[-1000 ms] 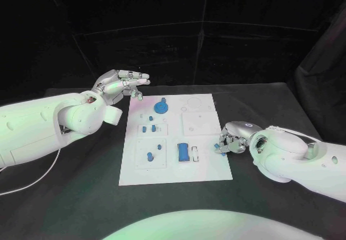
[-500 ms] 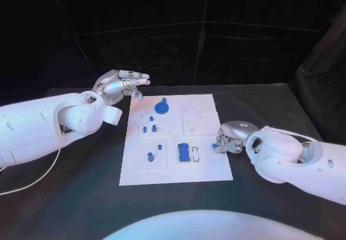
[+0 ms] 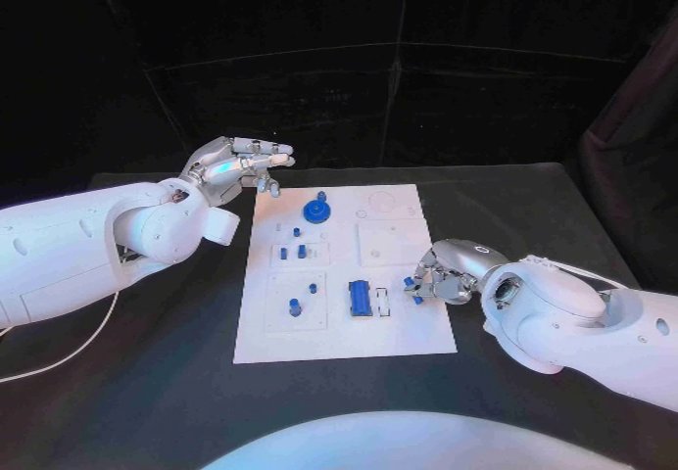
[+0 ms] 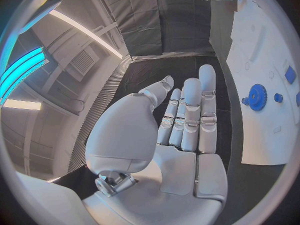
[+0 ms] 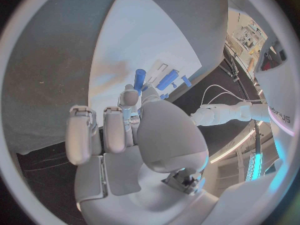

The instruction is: Assemble the parts on the task board

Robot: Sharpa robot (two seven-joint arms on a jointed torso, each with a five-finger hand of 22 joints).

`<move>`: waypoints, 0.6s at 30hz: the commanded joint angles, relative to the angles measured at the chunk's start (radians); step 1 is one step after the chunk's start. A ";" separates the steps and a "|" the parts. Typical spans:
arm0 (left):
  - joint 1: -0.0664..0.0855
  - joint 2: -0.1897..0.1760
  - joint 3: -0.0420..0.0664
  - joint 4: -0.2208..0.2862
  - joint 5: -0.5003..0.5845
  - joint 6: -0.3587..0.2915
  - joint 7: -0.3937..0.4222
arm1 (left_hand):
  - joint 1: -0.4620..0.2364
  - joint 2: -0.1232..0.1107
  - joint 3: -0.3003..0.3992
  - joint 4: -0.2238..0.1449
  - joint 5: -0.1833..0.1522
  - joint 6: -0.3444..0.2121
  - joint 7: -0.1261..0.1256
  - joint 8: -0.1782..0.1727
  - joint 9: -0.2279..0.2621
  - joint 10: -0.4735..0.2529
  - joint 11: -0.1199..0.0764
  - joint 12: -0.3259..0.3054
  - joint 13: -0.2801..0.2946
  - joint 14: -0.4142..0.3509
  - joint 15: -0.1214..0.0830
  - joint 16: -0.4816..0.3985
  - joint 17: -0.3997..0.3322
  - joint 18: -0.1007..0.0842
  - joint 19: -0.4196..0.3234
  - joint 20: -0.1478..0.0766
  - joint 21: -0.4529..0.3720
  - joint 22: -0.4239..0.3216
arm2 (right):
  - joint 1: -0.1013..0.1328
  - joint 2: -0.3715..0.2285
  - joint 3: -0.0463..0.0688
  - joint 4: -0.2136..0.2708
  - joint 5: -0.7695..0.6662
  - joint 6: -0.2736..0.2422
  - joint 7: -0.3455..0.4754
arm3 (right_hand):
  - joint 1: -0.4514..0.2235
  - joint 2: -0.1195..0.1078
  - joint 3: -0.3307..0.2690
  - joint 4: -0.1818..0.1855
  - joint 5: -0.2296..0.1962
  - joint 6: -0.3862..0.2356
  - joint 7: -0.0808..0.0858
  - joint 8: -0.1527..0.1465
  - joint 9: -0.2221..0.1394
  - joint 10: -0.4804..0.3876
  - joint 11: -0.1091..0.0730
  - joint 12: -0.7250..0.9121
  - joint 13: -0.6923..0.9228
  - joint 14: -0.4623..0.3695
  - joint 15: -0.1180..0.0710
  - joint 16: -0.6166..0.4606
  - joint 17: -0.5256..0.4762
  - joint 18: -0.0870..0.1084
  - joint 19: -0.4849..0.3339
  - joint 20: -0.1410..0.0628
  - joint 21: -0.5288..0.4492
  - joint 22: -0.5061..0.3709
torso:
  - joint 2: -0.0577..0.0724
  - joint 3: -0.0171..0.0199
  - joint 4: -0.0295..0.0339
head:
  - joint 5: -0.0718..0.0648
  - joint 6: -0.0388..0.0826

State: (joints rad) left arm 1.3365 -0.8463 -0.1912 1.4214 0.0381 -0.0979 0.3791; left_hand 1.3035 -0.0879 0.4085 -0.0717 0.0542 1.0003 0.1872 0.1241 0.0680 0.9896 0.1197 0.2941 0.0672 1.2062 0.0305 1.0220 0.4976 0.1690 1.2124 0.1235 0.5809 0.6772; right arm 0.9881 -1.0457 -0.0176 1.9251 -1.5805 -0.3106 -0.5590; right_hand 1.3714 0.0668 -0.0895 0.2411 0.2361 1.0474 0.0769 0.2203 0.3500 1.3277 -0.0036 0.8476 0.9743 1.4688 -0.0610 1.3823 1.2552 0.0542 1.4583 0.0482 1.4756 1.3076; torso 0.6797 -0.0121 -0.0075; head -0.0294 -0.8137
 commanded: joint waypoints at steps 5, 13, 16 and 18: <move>0.001 0.000 0.001 0.004 0.003 0.011 0.005 | -0.002 0.008 -0.003 0.002 0.003 -0.006 0.002 0.003 -0.001 -0.007 0.002 0.004 -0.001 -0.006 0.000 0.003 -0.001 0.013 -0.002 0.003 -0.004 -0.001 | 0.001 0.021 0.000 0.009 0.183 -0.108 0.012 | -0.008 -0.011 0.009 0.007 0.017 0.007 0.002 -0.008 -0.001 0.001 0.003 0.006 0.006 0.048 -0.005 0.007 0.001 -0.018 0.016 -0.001 0.002 0.134 | 0.001 -0.0016 -0.0006 | 0.002 -0.002; 0.002 0.000 0.001 0.006 0.003 0.011 0.005 | -0.002 0.008 -0.003 0.003 0.003 -0.007 0.002 0.003 -0.001 -0.007 0.002 0.004 -0.001 -0.006 0.000 0.004 -0.001 0.013 -0.002 0.003 -0.004 -0.001 | 0.001 0.060 0.000 -0.011 0.221 -0.054 -0.004 | -0.033 -0.041 0.001 0.023 0.069 0.021 0.001 -0.010 0.001 0.008 0.003 0.021 0.021 0.047 -0.005 0.006 0.001 -0.018 0.016 -0.001 0.003 0.134 | 0.001 -0.0021 -0.0002 | 0.005 -0.004; 0.002 0.000 0.001 0.007 0.003 0.011 0.005 | -0.002 0.008 -0.003 0.003 0.003 -0.007 0.002 0.003 -0.001 -0.008 0.002 0.005 -0.001 -0.006 0.000 0.004 -0.001 0.013 -0.002 0.003 -0.005 -0.001 | 0.001 0.075 0.000 -0.023 0.226 -0.040 -0.011 | -0.038 -0.045 -0.002 0.026 0.090 0.024 0.001 -0.012 0.002 0.007 0.003 0.020 0.022 0.047 -0.005 0.005 -0.001 -0.018 0.014 -0.001 0.002 0.133 | 0.001 -0.0011 -0.0006 | 0.006 -0.004; 0.002 0.000 0.001 0.007 0.003 0.011 0.005 | -0.002 0.008 -0.003 0.003 0.003 -0.007 0.002 0.003 -0.001 -0.008 0.002 0.005 -0.001 -0.006 0.000 0.004 -0.001 0.013 -0.002 0.003 -0.005 -0.001 | 0.001 0.085 0.000 -0.029 0.229 -0.036 -0.014 | -0.039 -0.045 -0.003 0.027 0.094 0.025 0.001 -0.012 0.002 0.007 0.002 0.020 0.022 0.047 -0.006 0.005 -0.001 -0.018 0.014 -0.001 0.002 0.133 | 0.001 -0.0006 -0.0006 | 0.007 -0.004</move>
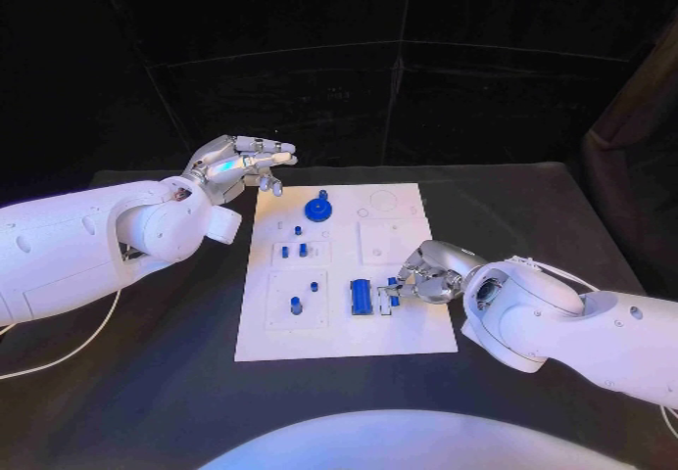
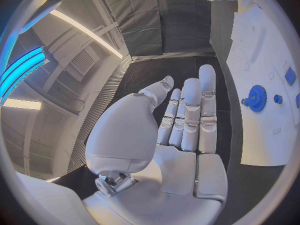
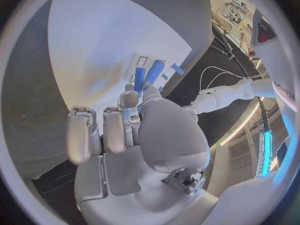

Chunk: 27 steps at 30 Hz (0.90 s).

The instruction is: Assemble the parts on the task board

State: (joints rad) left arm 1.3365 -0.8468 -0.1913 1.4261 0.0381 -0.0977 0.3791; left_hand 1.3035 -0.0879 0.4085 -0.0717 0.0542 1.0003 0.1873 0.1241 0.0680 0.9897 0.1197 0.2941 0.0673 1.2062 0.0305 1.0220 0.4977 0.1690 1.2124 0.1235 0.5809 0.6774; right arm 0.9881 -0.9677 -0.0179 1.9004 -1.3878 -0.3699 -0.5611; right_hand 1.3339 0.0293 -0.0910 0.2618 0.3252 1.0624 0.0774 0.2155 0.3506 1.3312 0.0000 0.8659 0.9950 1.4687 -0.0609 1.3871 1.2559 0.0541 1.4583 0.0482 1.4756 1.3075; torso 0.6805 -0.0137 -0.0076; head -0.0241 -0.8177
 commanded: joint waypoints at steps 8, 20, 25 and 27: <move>0.002 0.001 0.001 0.004 0.003 0.012 0.004 | -0.002 0.008 -0.004 0.003 0.003 -0.007 0.002 0.003 -0.001 -0.008 0.002 0.005 -0.001 -0.006 0.000 0.004 -0.001 0.013 -0.002 0.003 -0.005 -0.001 | 0.001 0.033 0.000 -0.024 0.028 0.042 -0.022 | -0.006 -0.009 -0.004 0.009 0.008 0.013 0.000 -0.006 0.003 0.004 -0.001 0.002 0.002 0.047 -0.006 0.000 -0.002 -0.017 0.014 -0.001 0.001 0.132 | 0.000 0.0008 0.0002 | 0.004 -0.001; 0.002 0.001 0.001 0.004 0.003 0.014 0.001 | -0.002 0.008 -0.004 0.003 0.003 -0.007 0.002 0.003 -0.001 -0.008 0.002 0.005 -0.001 -0.006 0.000 0.004 -0.001 0.013 -0.002 0.003 -0.005 -0.001 | 0.001 0.043 0.000 -0.032 0.002 0.096 -0.031 | -0.017 -0.013 -0.011 0.016 0.008 0.022 -0.003 -0.004 0.006 0.002 -0.002 -0.005 -0.003 0.046 -0.007 -0.003 -0.006 -0.017 0.012 -0.002 -0.001 0.131 | 0.000 0.0019 -0.0012 | 0.006 -0.003; 0.002 0.001 0.001 0.003 0.003 0.015 0.001 | -0.002 0.008 -0.004 0.003 0.003 -0.007 0.002 0.003 -0.001 -0.008 0.002 0.005 -0.001 -0.006 0.000 0.004 -0.001 0.013 -0.002 0.003 -0.005 -0.001 | 0.001 0.047 0.000 -0.032 -0.001 0.105 -0.031 | -0.019 -0.014 -0.013 0.016 0.008 0.025 -0.004 -0.003 0.007 0.002 -0.003 -0.006 -0.002 0.046 -0.007 -0.003 -0.005 -0.017 0.012 -0.002 -0.001 0.131 | 0.000 0.0015 0.0000 | 0.005 -0.004; 0.002 0.001 0.001 0.003 0.003 0.014 0.001 | -0.002 0.008 -0.004 0.003 0.003 -0.007 0.002 0.003 -0.001 -0.008 0.002 0.005 -0.001 -0.006 0.000 0.004 -0.001 0.013 -0.002 0.003 -0.005 -0.001 | 0.001 0.048 0.000 -0.032 -0.001 0.105 -0.031 | -0.020 -0.015 -0.015 0.017 0.008 0.026 -0.004 -0.002 0.008 0.003 -0.004 -0.005 -0.002 0.046 -0.007 -0.003 -0.005 -0.017 0.012 -0.002 -0.001 0.131 | 0.000 0.0015 0.0000 | 0.006 -0.005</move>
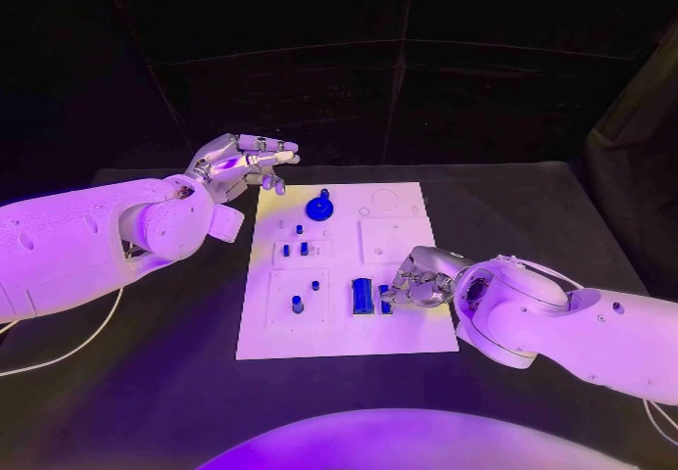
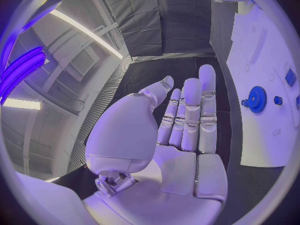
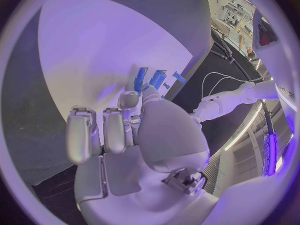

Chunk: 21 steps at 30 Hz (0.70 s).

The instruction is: Assemble the parts on the task board

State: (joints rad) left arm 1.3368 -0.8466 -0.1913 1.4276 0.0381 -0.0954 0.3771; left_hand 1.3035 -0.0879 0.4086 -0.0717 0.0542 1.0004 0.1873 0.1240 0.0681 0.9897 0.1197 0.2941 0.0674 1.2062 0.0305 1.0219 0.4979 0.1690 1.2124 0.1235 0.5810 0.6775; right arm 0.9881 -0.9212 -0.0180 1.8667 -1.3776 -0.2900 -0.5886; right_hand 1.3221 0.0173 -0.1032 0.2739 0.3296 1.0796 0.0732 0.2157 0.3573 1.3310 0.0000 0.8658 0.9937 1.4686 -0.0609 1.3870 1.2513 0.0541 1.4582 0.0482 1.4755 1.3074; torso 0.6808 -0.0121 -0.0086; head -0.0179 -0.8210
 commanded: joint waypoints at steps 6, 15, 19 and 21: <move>0.002 0.000 0.001 0.001 0.003 0.011 0.002 | -0.002 0.008 -0.004 0.003 0.003 -0.007 0.002 0.003 -0.001 -0.008 0.002 0.005 -0.001 -0.006 0.000 0.004 -0.002 0.013 -0.002 0.003 -0.005 -0.002 | 0.001 0.002 0.000 0.001 -0.012 0.016 -0.003 | -0.015 -0.005 -0.007 0.009 0.003 0.010 0.000 -0.003 0.002 0.004 -0.004 -0.005 0.001 0.046 -0.008 -0.003 -0.001 -0.017 0.012 -0.002 -0.001 0.130 | 0.000 -0.0004 0.0007 | 0.000 -0.001; 0.002 -0.001 0.001 0.000 0.003 0.012 0.002 | -0.002 0.008 -0.005 0.003 0.003 -0.009 0.003 0.003 -0.001 -0.010 0.002 0.005 -0.001 -0.006 0.000 0.005 -0.002 0.013 -0.001 0.003 -0.005 -0.002 | 0.001 -0.026 0.000 0.010 -0.054 -0.098 0.062 | -0.039 -0.040 -0.055 0.005 0.027 -0.014 0.008 -0.020 0.004 -0.019 0.003 -0.046 -0.026 0.041 -0.003 -0.017 -0.020 -0.011 -0.005 0.000 -0.017 0.110 | 0.000 0.0007 0.0006 | 0.001 -0.001; 0.002 -0.001 0.001 -0.001 0.003 0.011 0.002 | -0.002 0.008 -0.005 0.003 0.003 -0.009 0.003 0.003 -0.001 -0.010 0.002 0.005 -0.001 -0.006 0.000 0.005 -0.002 0.013 -0.001 0.003 -0.005 -0.002 | 0.001 -0.044 0.000 0.012 -0.077 -0.135 0.156 | 0.026 -0.042 -0.049 -0.030 0.002 -0.066 0.024 -0.050 -0.008 -0.057 0.014 -0.112 -0.075 0.039 0.004 -0.024 -0.027 -0.008 -0.015 0.005 -0.028 0.098 | -0.001 -0.0001 0.0001 | -0.001 0.001; 0.002 0.000 0.001 -0.001 0.003 0.011 0.002 | -0.002 0.008 -0.005 0.003 0.003 -0.009 0.003 0.003 -0.001 -0.010 0.002 0.005 -0.001 -0.006 0.000 0.005 -0.002 0.013 -0.001 0.003 -0.005 -0.002 | 0.001 -0.050 0.000 0.011 -0.093 -0.145 0.199 | 0.091 -0.027 -0.027 -0.063 -0.032 -0.099 0.037 -0.071 -0.023 -0.066 0.023 -0.122 -0.084 0.039 0.011 -0.025 -0.027 -0.007 -0.017 0.010 -0.030 0.096 | -0.001 0.0001 -0.0005 | -0.001 0.002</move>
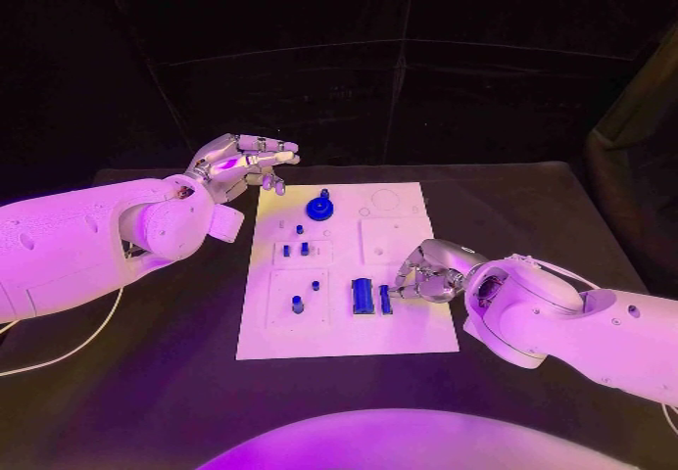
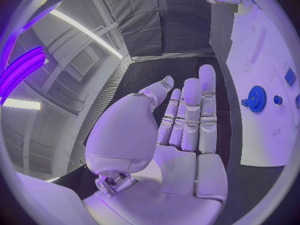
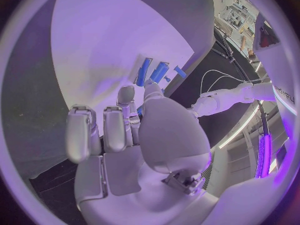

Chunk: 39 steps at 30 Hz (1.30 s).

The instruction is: Assemble the parts on the task board

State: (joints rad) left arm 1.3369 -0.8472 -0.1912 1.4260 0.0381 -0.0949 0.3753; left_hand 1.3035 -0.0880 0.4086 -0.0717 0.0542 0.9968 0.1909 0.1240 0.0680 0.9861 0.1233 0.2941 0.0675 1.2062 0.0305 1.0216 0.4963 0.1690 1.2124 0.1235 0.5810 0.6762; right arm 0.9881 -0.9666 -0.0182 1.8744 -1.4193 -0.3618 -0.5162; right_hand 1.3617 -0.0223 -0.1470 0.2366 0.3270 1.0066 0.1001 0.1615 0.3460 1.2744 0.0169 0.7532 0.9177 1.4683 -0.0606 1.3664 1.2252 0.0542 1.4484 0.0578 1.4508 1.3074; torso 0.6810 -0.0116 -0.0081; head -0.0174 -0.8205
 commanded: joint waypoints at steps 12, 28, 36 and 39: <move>0.002 0.002 0.001 -0.001 0.003 0.011 0.003 | -0.002 0.008 -0.005 0.003 0.003 -0.005 -0.001 0.003 -0.001 -0.006 -0.001 0.005 -0.001 -0.006 0.000 0.005 -0.001 0.013 -0.001 0.003 -0.005 -0.001 | 0.001 0.008 0.000 -0.023 -0.109 0.019 0.206 | 0.200 0.034 0.145 -0.104 -0.088 -0.042 0.029 -0.072 -0.093 -0.033 0.021 -0.028 -0.029 0.038 0.024 -0.006 0.002 -0.006 -0.011 0.017 -0.009 0.093 | 0.001 -0.0001 0.0016 | -0.002 0.001; 0.002 0.000 0.001 -0.001 0.003 0.009 0.002 | -0.002 0.009 -0.005 0.003 0.003 -0.006 -0.001 0.004 -0.001 -0.007 -0.001 0.006 -0.001 -0.007 0.000 0.005 -0.001 0.013 -0.001 0.004 -0.006 -0.001 | 0.001 0.020 0.000 -0.034 -0.110 0.111 0.186 | 0.132 -0.035 0.343 -0.084 -0.033 0.046 0.024 -0.096 -0.180 -0.025 0.015 -0.035 -0.050 0.040 0.021 -0.003 0.012 -0.008 -0.006 0.016 -0.005 0.101 | -0.001 -0.0005 -0.0005 | 0.002 -0.006; 0.002 0.000 0.001 -0.001 0.003 0.008 0.002 | 0.000 0.010 -0.004 0.003 0.003 -0.006 -0.001 0.005 -0.001 -0.008 -0.002 0.007 -0.001 -0.007 0.000 0.006 -0.002 0.013 -0.001 0.004 -0.006 -0.002 | 0.001 0.027 0.000 -0.040 -0.112 0.126 0.176 | 0.110 -0.050 0.378 -0.082 -0.040 0.057 0.022 -0.096 -0.194 -0.023 0.014 -0.034 -0.052 0.040 0.020 -0.004 0.012 -0.008 -0.007 0.014 -0.005 0.101 | -0.001 -0.0008 0.0000 | 0.002 -0.007; 0.002 -0.001 0.001 -0.001 0.003 0.007 0.002 | 0.000 0.010 -0.004 0.003 0.003 -0.006 -0.001 0.005 -0.001 -0.008 -0.002 0.007 -0.001 -0.007 0.000 0.006 -0.002 0.013 -0.001 0.004 -0.006 -0.002 | 0.001 0.029 0.000 -0.043 -0.119 0.113 0.171 | 0.098 -0.057 0.390 -0.081 -0.053 0.058 0.022 -0.096 -0.201 -0.022 0.014 -0.033 -0.053 0.040 0.020 -0.004 0.012 -0.008 -0.006 0.014 -0.005 0.101 | -0.001 -0.0008 0.0000 | 0.002 -0.007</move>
State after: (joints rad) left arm 1.3368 -0.8478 -0.1913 1.4244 0.0381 -0.0946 0.3735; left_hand 1.3036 -0.0880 0.4086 -0.0718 0.0542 0.9969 0.1908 0.1240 0.0680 0.9862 0.1233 0.2979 0.0676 1.2062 0.0305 1.0215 0.4951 0.1690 1.2124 0.1236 0.5810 0.6751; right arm 0.9903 -0.9392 -0.0163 1.8318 -1.5265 -0.2686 -0.3363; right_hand 1.4652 -0.0790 0.2389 0.1559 0.2764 1.0587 0.1203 0.0687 0.1465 1.2469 0.0337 0.7149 0.8664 1.4666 -0.0409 1.3667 1.2365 0.0541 1.4385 0.0678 1.4463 1.3073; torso 0.6801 -0.0123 -0.0081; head -0.0154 -0.8276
